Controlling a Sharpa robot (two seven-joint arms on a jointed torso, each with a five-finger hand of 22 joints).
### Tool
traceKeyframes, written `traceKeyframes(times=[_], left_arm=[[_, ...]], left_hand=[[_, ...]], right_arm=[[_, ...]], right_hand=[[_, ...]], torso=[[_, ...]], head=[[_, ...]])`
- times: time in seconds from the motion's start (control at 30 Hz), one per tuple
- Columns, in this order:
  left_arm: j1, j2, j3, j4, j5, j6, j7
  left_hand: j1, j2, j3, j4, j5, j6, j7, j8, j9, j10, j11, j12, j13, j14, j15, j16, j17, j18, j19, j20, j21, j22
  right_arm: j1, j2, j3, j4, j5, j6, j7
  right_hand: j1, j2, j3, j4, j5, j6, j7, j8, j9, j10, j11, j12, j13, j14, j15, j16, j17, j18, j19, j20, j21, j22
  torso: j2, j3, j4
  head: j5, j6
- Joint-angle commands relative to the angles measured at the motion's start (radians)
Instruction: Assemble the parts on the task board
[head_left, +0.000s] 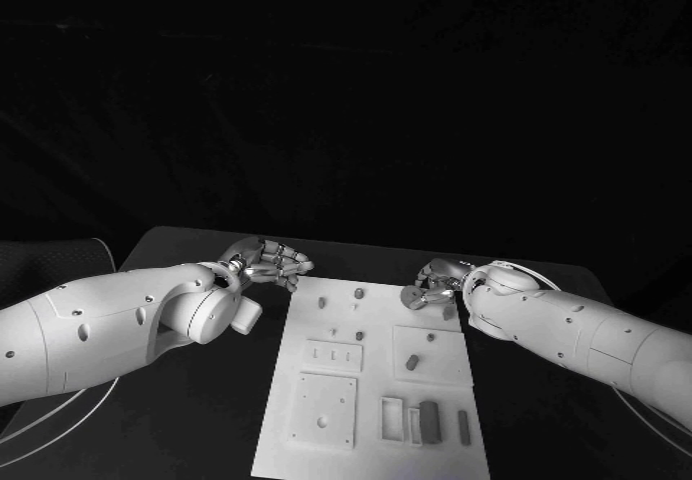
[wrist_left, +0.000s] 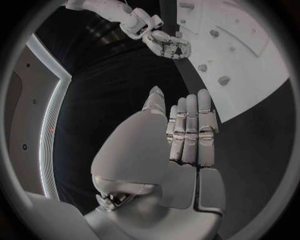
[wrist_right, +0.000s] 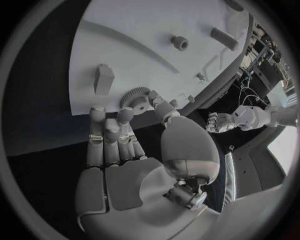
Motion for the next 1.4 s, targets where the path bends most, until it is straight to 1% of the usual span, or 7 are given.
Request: traceKeyframes(times=[0.03, 0.33, 0.53, 0.9, 1.03, 1.17, 1.4], left_arm=[[0.001, 0.001, 0.001, 0.003, -0.003, 0.009, 0.005], [0.001, 0.003, 0.001, 0.002, -0.003, 0.009, 0.007], [0.001, 0.002, 0.001, 0.002, -0.003, 0.009, 0.006], [0.001, 0.003, 0.001, 0.001, -0.003, 0.009, 0.006], [0.001, 0.005, 0.001, 0.0, -0.003, 0.008, 0.006], [0.001, 0.004, 0.001, 0.0, -0.003, 0.008, 0.006], [0.001, 0.004, 0.001, 0.0, -0.003, 0.007, 0.006]], left_hand=[[-0.005, 0.002, 0.006, 0.0, 0.0, -0.002, 0.005, -0.006, 0.002, -0.006, -0.001, -0.004, -0.001, -0.004, 0.001, -0.005, 0.002, 0.019, 0.0, -0.007, -0.006, 0.001], [-0.004, 0.002, 0.006, 0.001, 0.0, -0.002, 0.005, -0.006, 0.002, -0.006, -0.001, -0.004, -0.001, -0.004, 0.001, -0.005, 0.002, 0.019, 0.0, -0.007, -0.006, 0.002], [-0.004, 0.003, 0.007, 0.001, 0.0, -0.001, 0.005, -0.006, 0.002, -0.005, -0.001, -0.004, -0.001, -0.004, 0.001, -0.005, 0.002, 0.019, 0.0, -0.007, -0.006, 0.002], [-0.003, 0.003, 0.007, 0.001, 0.0, -0.001, 0.005, -0.006, 0.002, -0.005, -0.001, -0.004, -0.001, -0.004, 0.001, -0.005, 0.002, 0.019, 0.0, -0.007, -0.007, 0.002], [-0.003, 0.003, 0.007, 0.001, 0.0, -0.001, 0.005, -0.006, 0.002, -0.005, -0.001, -0.004, -0.001, -0.004, 0.001, -0.005, 0.002, 0.019, 0.0, -0.007, -0.007, 0.002], [-0.003, 0.003, 0.007, 0.0, 0.0, -0.001, 0.005, -0.006, 0.002, -0.005, -0.001, -0.004, -0.001, -0.004, 0.001, -0.005, 0.002, 0.019, 0.0, -0.007, -0.007, 0.002], [-0.002, 0.003, 0.008, 0.0, 0.0, -0.001, 0.005, -0.006, 0.003, -0.005, -0.001, -0.005, -0.001, -0.004, 0.001, -0.005, 0.002, 0.019, 0.0, -0.007, -0.007, 0.002]], right_arm=[[0.0, 0.003, 0.0, 0.001, -0.003, 0.031, 0.009], [0.0, 0.005, 0.0, 0.001, -0.003, 0.033, 0.006], [0.0, 0.006, 0.0, 0.0, -0.003, 0.029, 0.005], [0.0, 0.004, 0.0, -0.002, -0.003, 0.013, 0.005], [0.0, 0.004, 0.0, -0.003, -0.003, 0.007, 0.007], [0.0, 0.004, 0.0, -0.002, -0.003, -0.008, 0.011], [0.0, 0.003, 0.0, -0.003, -0.018, -0.047, 0.013]], right_hand=[[-0.005, -0.011, 0.004, 0.008, -0.004, -0.012, 0.018, -0.007, -0.002, -0.008, 0.014, 0.007, -0.002, 0.001, 0.009, 0.003, -0.001, 0.031, -0.006, 0.001, -0.004, 0.009], [-0.026, -0.03, 0.022, 0.031, -0.006, -0.019, 0.023, -0.008, -0.007, -0.014, 0.019, 0.015, -0.006, -0.003, 0.014, 0.006, -0.002, 0.031, -0.006, 0.001, -0.006, 0.008], [-0.025, -0.02, 0.028, 0.031, -0.002, -0.011, 0.022, -0.002, -0.006, -0.015, 0.019, 0.019, -0.007, -0.003, 0.014, 0.009, -0.002, 0.031, -0.005, 0.0, -0.005, 0.01], [0.042, 0.088, 0.089, -0.003, -0.026, 0.067, 0.006, 0.041, 0.001, -0.006, 0.003, 0.032, -0.017, 0.005, -0.001, 0.016, -0.006, 0.031, -0.001, -0.003, 0.004, 0.015], [0.069, 0.106, 0.148, 0.003, -0.057, 0.086, 0.0, 0.048, -0.002, -0.003, -0.001, 0.034, -0.023, 0.008, -0.005, 0.016, -0.008, 0.031, 0.001, 0.0, 0.005, 0.014], [0.077, 0.121, 0.19, 0.01, -0.054, 0.1, -0.002, 0.054, -0.005, -0.002, -0.004, 0.035, -0.027, 0.009, -0.007, 0.016, -0.01, 0.031, 0.001, 0.003, 0.006, 0.015], [0.076, 0.12, 0.219, -0.001, -0.054, 0.111, -0.005, 0.057, -0.009, -0.001, -0.007, 0.038, -0.031, 0.011, -0.01, 0.017, -0.011, 0.031, 0.002, 0.005, 0.011, 0.017]], torso=[[0.0, 0.0009, -0.0003], [0.0, 0.0009, 0.0002], [0.0, 0.0009, -0.0001], [0.0, 0.001, -0.0005], [0.0, 0.0011, -0.0002], [0.0, 0.0013, -0.0005], [0.0, 0.0009, -0.0005]], head=[[-0.002, -0.006], [-0.003, -0.006], [-0.003, -0.005], [-0.001, -0.011], [-0.005, -0.009], [-0.003, -0.007], [-0.002, -0.004]])
